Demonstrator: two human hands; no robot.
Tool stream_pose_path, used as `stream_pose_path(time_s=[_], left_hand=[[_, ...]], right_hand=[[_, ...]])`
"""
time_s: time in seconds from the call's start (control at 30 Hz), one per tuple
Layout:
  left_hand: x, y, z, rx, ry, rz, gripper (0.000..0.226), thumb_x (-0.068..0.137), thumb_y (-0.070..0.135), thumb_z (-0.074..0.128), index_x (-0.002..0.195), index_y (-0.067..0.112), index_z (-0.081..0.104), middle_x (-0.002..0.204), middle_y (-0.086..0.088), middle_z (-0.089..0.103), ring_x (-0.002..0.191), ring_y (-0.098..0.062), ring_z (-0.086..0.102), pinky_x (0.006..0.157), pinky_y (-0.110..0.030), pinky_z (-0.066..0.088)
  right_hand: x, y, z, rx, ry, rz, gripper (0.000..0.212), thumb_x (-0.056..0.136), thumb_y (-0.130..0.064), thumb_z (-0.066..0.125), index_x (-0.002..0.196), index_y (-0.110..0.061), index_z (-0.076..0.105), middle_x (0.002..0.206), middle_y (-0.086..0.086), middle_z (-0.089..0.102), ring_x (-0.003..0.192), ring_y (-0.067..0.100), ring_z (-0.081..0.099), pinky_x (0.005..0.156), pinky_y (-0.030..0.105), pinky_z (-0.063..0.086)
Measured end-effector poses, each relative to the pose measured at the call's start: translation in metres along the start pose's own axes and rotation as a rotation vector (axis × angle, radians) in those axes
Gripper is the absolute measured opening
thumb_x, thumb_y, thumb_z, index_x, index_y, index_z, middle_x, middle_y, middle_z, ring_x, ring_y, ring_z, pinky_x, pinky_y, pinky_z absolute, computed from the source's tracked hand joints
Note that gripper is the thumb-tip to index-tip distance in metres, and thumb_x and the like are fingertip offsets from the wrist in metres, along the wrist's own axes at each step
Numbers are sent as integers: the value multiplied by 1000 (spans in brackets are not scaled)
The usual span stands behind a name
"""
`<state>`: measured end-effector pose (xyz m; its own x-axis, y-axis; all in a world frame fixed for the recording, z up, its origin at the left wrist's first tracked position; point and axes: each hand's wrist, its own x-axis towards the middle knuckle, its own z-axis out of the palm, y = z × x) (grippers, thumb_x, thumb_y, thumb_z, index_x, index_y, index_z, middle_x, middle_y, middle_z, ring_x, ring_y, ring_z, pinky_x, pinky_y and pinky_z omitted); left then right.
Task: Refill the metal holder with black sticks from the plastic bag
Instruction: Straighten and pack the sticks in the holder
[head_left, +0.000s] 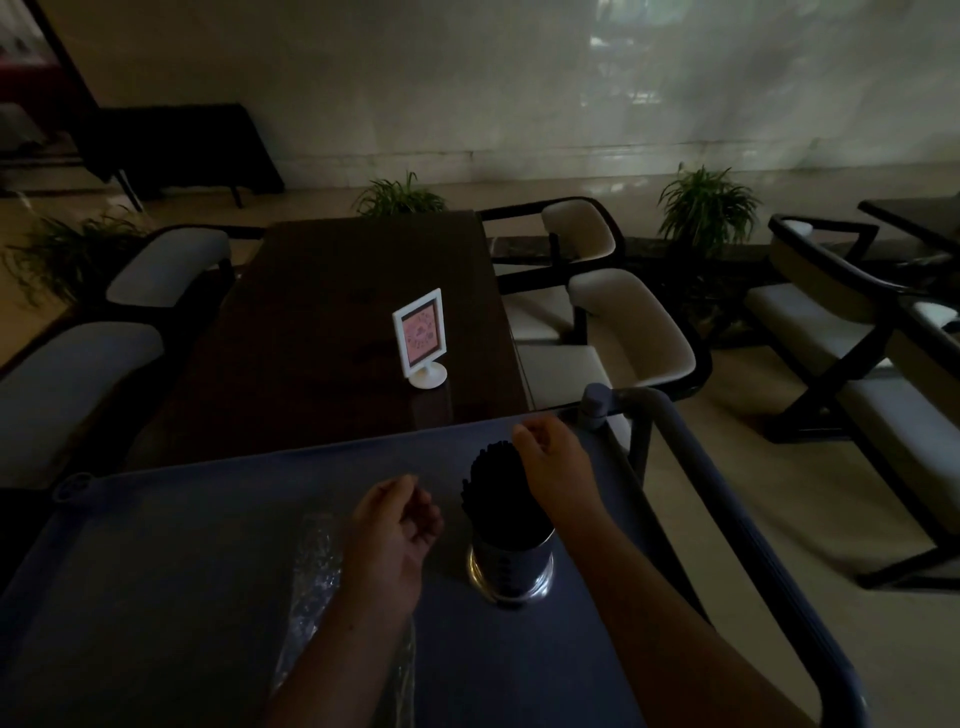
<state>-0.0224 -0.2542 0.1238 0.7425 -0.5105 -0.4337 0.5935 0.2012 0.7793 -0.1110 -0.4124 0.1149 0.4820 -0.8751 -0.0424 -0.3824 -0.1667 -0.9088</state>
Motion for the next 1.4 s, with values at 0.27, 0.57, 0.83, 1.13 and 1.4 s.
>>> stream_pose_path(time_s=[0.27, 0.57, 0.83, 1.13, 1.4], left_hand=[[-2, -6, -4, -14, 11, -16, 17, 92, 10, 55, 76, 14, 61, 61, -1, 63, 54, -12, 61, 58, -30, 48], [-9, -15, -1, 7, 17, -39, 18, 95, 14, 52, 81, 12, 62, 57, 0, 65, 56, -14, 60, 59, -31, 48], [-20, -23, -10, 23, 42, -33, 17, 96, 14, 51, 85, 10, 63, 63, -2, 66, 64, -19, 59, 59, -32, 47], [-34, -27, -5, 84, 126, 42, 16, 94, 14, 52, 86, 12, 66, 69, -4, 68, 62, -17, 64, 61, -33, 48], [-51, -41, 10, 132, -17, 23, 26, 94, 21, 50, 88, 19, 75, 93, -3, 78, 85, -14, 74, 76, -39, 52]], right_hand=[[-6, 15, 7, -49, -18, -19, 18, 94, -31, 55, 107, -22, 62, 93, -12, 61, 88, 3, 58, 68, 12, 39], [-10, 8, 6, -68, -58, -30, 23, 99, -25, 46, 88, -13, 62, 81, 5, 63, 72, 13, 58, 63, 22, 43], [-17, 8, 11, 2, -73, 7, 21, 100, -27, 44, 90, -15, 58, 74, -2, 58, 65, 9, 56, 55, 21, 39], [-18, 14, 5, 195, -112, 46, 25, 97, -30, 50, 82, -12, 60, 71, 0, 58, 66, 10, 56, 56, 24, 41], [-28, 18, -4, 461, -121, 178, 38, 95, -34, 52, 76, -3, 62, 80, 24, 64, 75, 24, 66, 68, 36, 52]])
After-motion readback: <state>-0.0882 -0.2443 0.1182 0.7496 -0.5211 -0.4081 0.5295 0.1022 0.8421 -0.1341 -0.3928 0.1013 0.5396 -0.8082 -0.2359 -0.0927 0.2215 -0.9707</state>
